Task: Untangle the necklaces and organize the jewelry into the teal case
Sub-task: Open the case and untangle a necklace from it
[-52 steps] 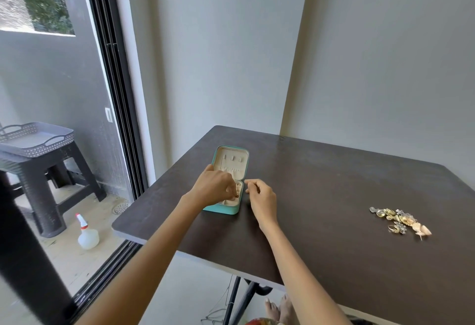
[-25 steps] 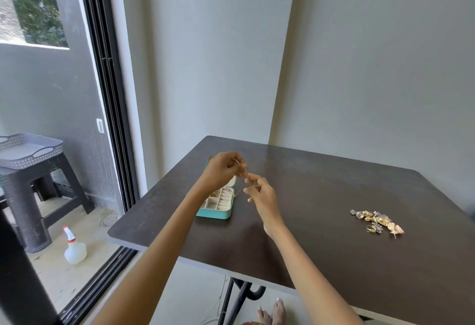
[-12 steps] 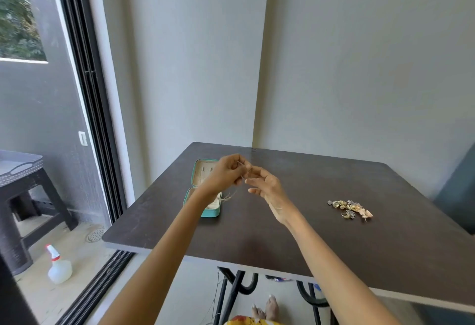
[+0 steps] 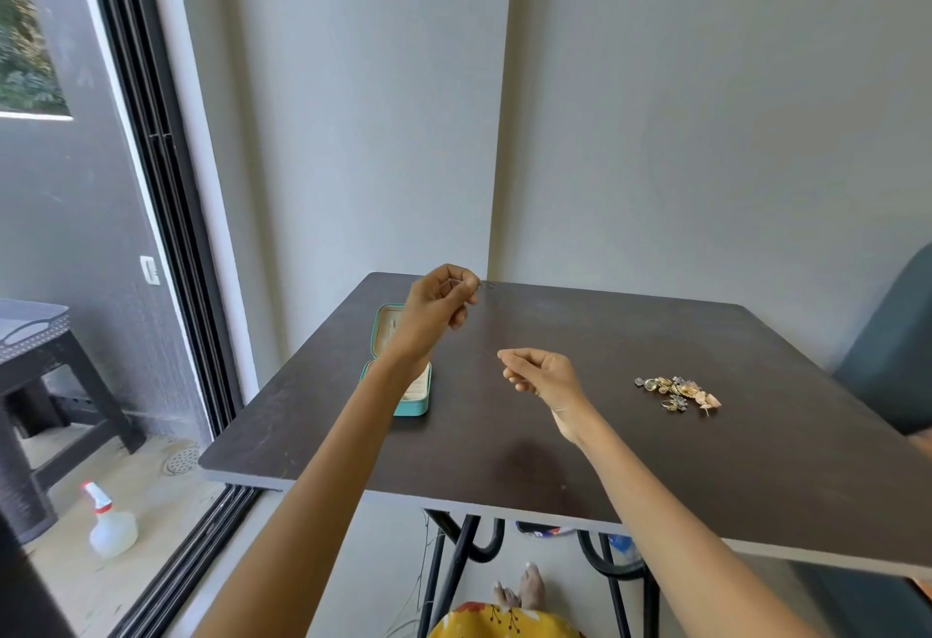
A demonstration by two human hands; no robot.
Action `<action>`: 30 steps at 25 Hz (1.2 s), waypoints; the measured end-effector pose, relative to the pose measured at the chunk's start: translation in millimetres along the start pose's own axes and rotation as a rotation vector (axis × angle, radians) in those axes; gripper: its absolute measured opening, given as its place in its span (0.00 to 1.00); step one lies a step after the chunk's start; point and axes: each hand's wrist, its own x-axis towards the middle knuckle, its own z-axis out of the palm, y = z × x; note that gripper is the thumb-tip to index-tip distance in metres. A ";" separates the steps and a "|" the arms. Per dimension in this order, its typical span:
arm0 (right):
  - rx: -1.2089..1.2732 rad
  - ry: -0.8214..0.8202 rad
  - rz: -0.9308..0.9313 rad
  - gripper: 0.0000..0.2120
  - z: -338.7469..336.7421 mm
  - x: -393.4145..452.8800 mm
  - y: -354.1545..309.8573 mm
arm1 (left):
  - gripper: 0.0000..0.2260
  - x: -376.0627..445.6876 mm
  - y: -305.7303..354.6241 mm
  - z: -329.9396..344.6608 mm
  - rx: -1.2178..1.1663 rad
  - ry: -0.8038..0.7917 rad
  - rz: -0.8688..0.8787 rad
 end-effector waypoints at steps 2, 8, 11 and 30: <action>0.015 0.036 0.022 0.04 -4.3 0.2 2.9 | 0.05 -0.8 -4.1 0.0 0.010 0.004 -0.014; 0.116 -0.002 0.070 0.05 -26.6 1.2 8.2 | 0.04 2.9 -19.4 -5.7 -0.106 0.116 -0.129; 0.130 -0.065 0.116 0.03 -33.1 -1.4 14.6 | 0.03 3.9 -23.6 -8.8 -0.226 0.127 -0.157; 0.489 -0.029 0.113 0.02 -20.5 -1.2 -5.1 | 0.15 0.5 -79.7 1.2 0.937 -0.005 -0.165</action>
